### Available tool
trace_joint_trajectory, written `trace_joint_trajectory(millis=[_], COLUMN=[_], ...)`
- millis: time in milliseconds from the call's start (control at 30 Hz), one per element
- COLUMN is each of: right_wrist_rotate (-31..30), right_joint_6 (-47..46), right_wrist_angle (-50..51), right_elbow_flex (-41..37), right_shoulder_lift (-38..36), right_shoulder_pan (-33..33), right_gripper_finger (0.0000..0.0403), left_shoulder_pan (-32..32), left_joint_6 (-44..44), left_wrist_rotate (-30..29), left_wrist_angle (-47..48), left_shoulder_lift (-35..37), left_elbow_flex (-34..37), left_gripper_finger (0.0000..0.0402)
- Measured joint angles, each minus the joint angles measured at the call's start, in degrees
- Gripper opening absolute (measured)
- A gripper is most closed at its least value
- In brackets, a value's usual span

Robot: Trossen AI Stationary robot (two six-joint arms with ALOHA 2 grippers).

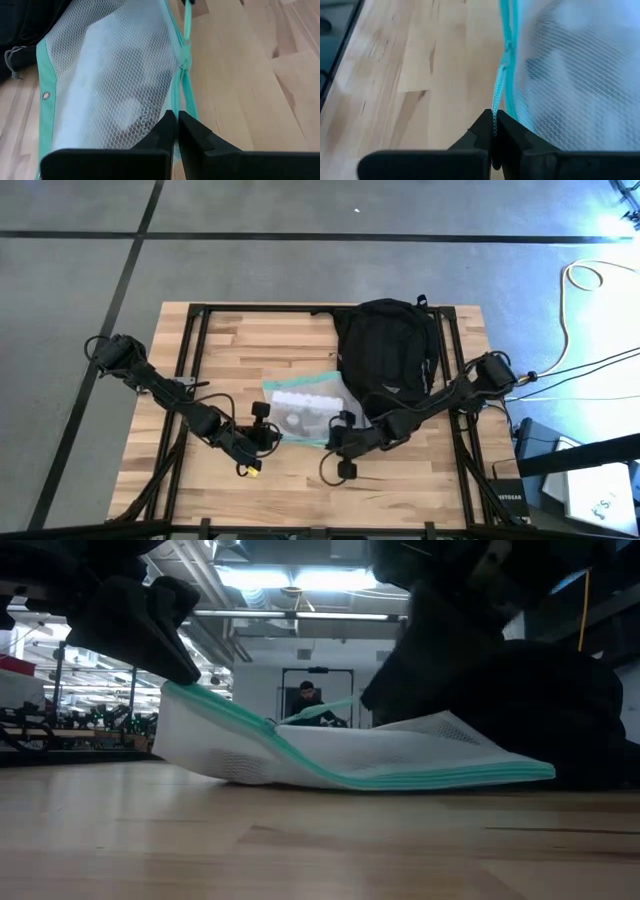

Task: Unpack backpack
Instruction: Open the transparent zipper bag

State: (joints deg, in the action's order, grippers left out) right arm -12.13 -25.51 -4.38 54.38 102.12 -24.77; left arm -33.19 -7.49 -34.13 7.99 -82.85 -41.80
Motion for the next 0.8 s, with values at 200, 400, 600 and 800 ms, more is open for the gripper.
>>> trace_joint_trajectory(millis=[200, 400, 600, 800], right_wrist_rotate=[-2.0, -3.14, -4.73, -5.43], right_joint_6=[-5.73, -11.47, -9.49, -8.68], right_wrist_angle=[-11.37, -12.79, -18.83, -31.56], right_elbow_flex=[-9.33, -12.03, -14.65, -20.62], right_shoulder_lift=[-2.54, -2.66, -2.66, -2.66], right_shoulder_pan=[0.0, -0.38, -0.76, -0.76], right_gripper_finger=[0.0, 0.0, 0.0, 0.0], left_shoulder_pan=[0.0, 0.0, 0.0, 0.0], left_joint_6=[0.0, 0.0, -0.02, 0.0], left_wrist_rotate=[0.0, 0.0, 0.0, 0.0], left_wrist_angle=[0.02, 0.07, 0.11, 0.07], left_shoulder_lift=[0.0, 0.0, 0.0, 0.0], left_elbow_flex=[0.02, 0.02, 0.04, 0.04], left_gripper_finger=[0.0, 0.0, 0.0, 0.0])
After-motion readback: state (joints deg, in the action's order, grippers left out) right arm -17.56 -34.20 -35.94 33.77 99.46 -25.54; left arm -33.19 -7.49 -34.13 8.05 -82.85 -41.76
